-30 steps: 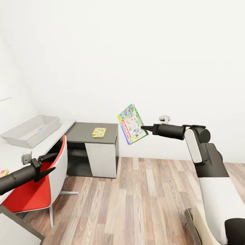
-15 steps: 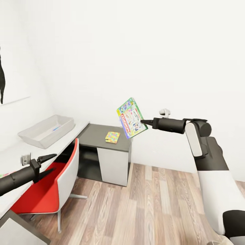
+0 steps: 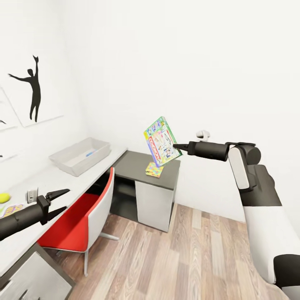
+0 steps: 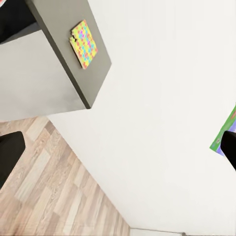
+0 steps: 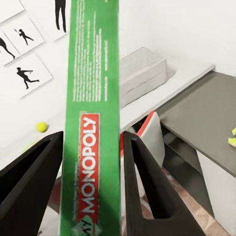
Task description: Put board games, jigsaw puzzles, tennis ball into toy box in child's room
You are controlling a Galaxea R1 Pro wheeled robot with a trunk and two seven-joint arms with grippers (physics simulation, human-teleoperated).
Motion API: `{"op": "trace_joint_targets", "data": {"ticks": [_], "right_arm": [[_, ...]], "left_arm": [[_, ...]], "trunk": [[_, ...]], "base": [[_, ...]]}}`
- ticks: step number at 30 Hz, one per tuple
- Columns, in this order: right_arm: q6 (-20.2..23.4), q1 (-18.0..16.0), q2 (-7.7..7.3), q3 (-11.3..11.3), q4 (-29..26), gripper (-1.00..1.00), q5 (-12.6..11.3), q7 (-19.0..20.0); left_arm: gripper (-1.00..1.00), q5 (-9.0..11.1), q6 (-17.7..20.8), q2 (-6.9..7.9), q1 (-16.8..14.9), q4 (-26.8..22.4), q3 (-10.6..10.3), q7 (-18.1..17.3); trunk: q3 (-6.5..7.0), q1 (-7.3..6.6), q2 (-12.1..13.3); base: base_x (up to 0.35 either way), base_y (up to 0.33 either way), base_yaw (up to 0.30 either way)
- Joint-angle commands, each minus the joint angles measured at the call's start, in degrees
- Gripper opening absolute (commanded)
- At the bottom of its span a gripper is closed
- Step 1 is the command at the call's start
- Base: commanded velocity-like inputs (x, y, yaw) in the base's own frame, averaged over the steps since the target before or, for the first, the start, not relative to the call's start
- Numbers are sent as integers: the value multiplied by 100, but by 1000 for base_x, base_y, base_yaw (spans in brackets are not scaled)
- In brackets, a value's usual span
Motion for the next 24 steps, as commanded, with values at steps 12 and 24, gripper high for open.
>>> {"op": "trace_joint_targets", "data": {"ticks": [12, 24], "right_arm": [[16, -34, 36, 396, -17, -100, 17, 39], [16, -85, -6, 392, -52, -100, -503, 40]], "left_arm": [[100, 89, 34, -7, 96, -20, 421, 29], [100, 407, 37, -2, 473, -14, 1057, 90]], "trunk": [[-38, 6, -12], [-70, 6, -12]], "base": [[241, -133, 291], [16, -9, 286]]}}
